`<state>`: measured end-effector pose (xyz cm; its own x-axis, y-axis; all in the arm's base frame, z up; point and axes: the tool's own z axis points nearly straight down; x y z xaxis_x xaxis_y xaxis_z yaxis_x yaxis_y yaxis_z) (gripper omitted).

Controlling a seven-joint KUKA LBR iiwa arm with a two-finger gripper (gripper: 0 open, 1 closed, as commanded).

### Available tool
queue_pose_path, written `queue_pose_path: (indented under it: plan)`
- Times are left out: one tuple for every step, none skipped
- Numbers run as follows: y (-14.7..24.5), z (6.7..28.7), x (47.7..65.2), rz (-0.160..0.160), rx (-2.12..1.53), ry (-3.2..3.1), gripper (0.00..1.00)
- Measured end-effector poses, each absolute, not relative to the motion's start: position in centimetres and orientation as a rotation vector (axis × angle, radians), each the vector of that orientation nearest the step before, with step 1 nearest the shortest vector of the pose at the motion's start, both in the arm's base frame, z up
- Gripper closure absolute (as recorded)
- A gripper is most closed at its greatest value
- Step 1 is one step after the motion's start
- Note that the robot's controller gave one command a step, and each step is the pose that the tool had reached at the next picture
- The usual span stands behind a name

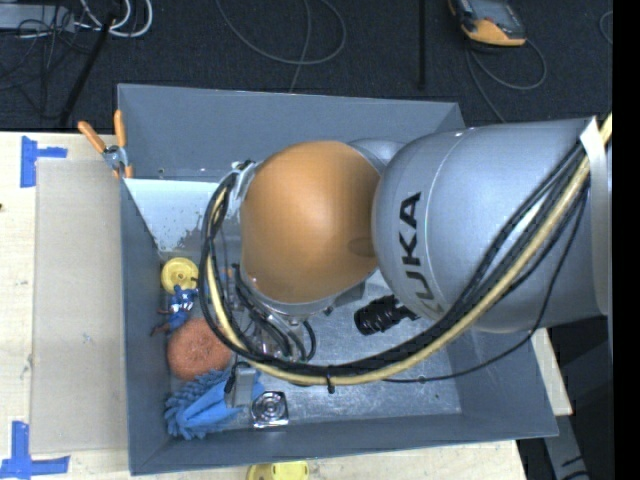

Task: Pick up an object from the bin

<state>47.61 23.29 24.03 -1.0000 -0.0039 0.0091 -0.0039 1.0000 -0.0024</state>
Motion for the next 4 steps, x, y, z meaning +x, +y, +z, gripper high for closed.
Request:
queue_pose_path:
  plan:
    - [23.1,24.5,47.8,0.001,-0.003,-3.140,0.00]
    - [21.3,19.5,49.2,-0.003,-0.089,-3.144,0.00]
    - [19.8,13.3,49.4,0.000,0.010,-3.142,0.00]
    - [18.9,9.2,51.1,0.001,-0.100,-3.139,0.00]
